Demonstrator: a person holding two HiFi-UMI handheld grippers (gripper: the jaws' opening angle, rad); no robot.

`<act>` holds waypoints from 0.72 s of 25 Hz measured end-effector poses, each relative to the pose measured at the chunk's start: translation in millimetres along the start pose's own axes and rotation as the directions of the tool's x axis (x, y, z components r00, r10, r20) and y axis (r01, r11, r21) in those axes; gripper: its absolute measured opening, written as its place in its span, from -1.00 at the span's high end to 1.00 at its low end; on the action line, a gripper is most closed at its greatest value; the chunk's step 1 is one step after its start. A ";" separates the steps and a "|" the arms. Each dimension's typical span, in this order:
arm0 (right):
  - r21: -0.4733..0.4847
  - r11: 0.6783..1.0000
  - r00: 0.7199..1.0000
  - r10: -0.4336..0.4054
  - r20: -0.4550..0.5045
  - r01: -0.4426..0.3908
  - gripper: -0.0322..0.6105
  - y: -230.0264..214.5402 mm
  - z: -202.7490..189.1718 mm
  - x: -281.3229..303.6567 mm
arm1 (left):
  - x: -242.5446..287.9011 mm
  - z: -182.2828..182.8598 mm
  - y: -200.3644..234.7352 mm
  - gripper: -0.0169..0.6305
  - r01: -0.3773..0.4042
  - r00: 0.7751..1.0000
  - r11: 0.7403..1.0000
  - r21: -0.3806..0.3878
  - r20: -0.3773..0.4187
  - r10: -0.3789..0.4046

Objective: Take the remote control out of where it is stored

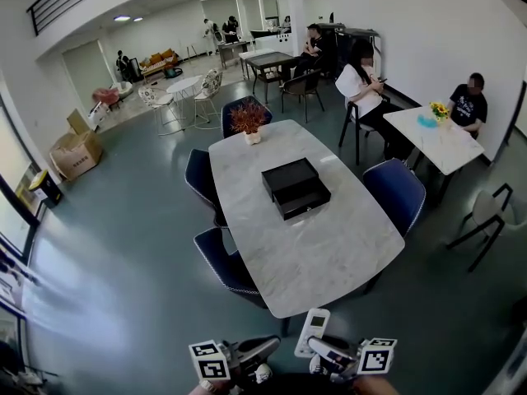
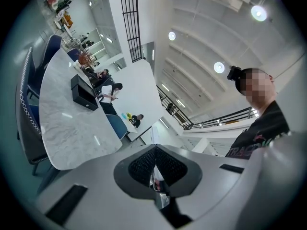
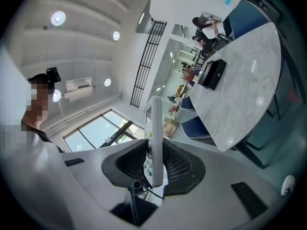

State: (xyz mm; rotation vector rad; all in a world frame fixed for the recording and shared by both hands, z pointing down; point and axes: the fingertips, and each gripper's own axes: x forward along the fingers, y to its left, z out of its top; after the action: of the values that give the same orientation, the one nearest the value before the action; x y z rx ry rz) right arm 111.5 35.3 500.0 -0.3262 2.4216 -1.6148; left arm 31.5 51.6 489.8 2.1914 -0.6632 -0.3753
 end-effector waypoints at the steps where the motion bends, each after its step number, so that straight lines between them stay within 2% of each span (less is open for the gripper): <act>1: -0.003 1.000 1.000 -0.001 -0.004 0.001 0.54 -0.2 -0.6 -1.4 | 0.9 -1.0 -0.9 0.93 0.001 1.000 1.000 0.002 0.001 -0.001; 12: -0.044 0.999 1.000 -0.004 -0.021 0.003 0.54 4.7 -7.1 -4.0 | -0.8 -3.6 -7.9 0.93 0.010 1.000 1.000 0.013 -0.001 -0.010; 18: -0.007 1.000 1.000 0.018 0.000 -0.018 0.54 11.2 -12.4 -4.4 | -2.7 -5.5 -11.6 0.93 0.014 1.000 1.000 0.015 -0.008 -0.014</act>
State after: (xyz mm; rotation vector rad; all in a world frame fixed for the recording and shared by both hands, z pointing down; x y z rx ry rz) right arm 111.3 51.7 494.5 -0.3053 2.4234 -1.5994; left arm 35.8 62.9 484.5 2.2115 -0.6486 -0.3692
